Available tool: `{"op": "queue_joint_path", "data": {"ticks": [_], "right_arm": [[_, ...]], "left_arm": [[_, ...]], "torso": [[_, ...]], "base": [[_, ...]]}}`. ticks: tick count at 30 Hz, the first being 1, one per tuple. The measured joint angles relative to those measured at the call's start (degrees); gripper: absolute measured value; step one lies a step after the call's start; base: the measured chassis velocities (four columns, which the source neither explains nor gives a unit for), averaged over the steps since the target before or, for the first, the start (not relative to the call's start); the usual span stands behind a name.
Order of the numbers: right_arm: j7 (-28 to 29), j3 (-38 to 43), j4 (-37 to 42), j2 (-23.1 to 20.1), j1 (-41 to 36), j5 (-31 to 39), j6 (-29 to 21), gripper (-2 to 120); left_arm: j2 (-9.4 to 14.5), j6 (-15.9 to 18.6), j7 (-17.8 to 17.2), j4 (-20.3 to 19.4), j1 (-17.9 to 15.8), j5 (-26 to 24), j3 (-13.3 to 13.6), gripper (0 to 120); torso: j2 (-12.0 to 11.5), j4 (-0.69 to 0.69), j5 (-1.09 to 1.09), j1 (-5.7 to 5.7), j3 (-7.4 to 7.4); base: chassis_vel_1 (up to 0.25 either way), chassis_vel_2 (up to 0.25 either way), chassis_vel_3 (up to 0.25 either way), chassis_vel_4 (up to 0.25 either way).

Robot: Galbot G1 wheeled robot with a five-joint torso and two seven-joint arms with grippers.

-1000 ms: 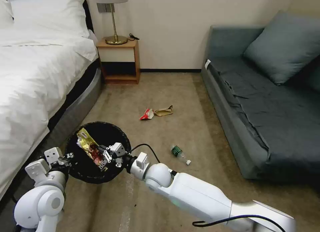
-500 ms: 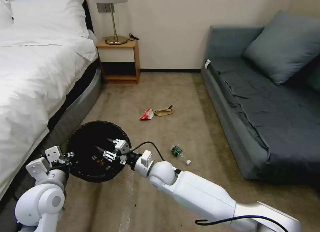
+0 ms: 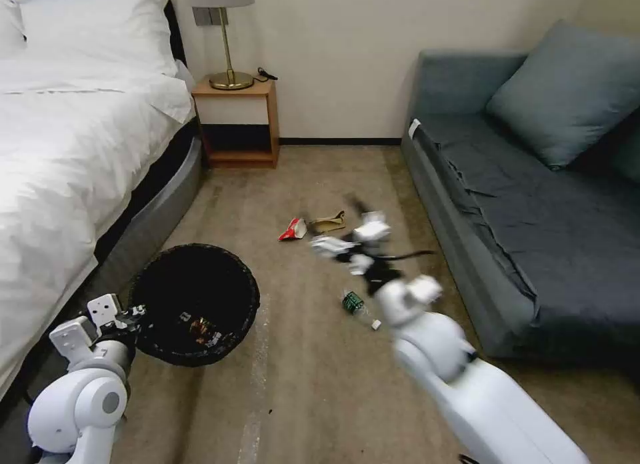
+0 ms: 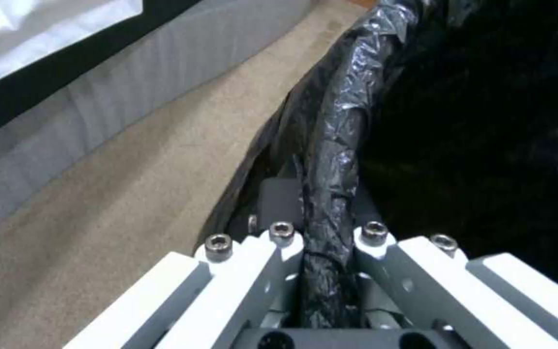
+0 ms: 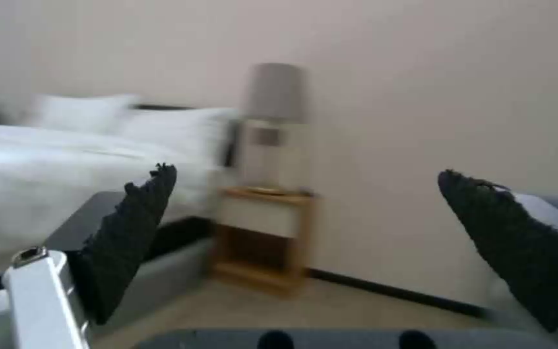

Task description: Pick up the trash bin, then pick up the garbage on the floor and place it into the trash bin.

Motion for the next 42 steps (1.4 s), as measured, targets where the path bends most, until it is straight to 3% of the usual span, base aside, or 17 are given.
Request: {"op": "queue_joint_path", "data": {"ticks": [7, 12, 28, 42], "right_arm": [[5.2, 8.3, 5.2, 6.1, -15.4, -7.1, 0.0, 100], [6.0, 8.8, 5.5, 8.8, -20.0, -7.6, 0.9, 100], [4.5, 7.6, 2.3, 10.4, -19.4, -8.8, 3.2, 100], [4.3, 7.1, 0.1, 9.6, -17.5, -8.3, 3.2, 100]], "left_arm": [[0.1, -0.5, 0.4, 0.3, -0.1, 0.0, -0.7, 3], [0.3, -0.6, 0.5, 0.5, -0.1, -0.2, -1.0, 3], [0.5, -0.6, 0.5, 0.5, -0.2, -0.2, -1.0, 3], [0.2, -0.6, 0.5, 1.0, -0.3, 0.0, -0.8, 3]], "torso": [[0.0, 0.0, -0.01, 0.0, 0.0], [0.0, 0.0, -0.02, 0.0, 0.0], [0.0, 0.01, -0.02, -0.01, 0.0], [0.0, 0.0, -0.01, 0.0, 0.01]], "base": [[0.0, 0.0, 0.0, 0.0], [0.0, 0.0, 0.0, 0.0], [-0.026, 0.025, 0.021, -0.023], [-0.185, 0.176, 0.181, -0.187]]}}
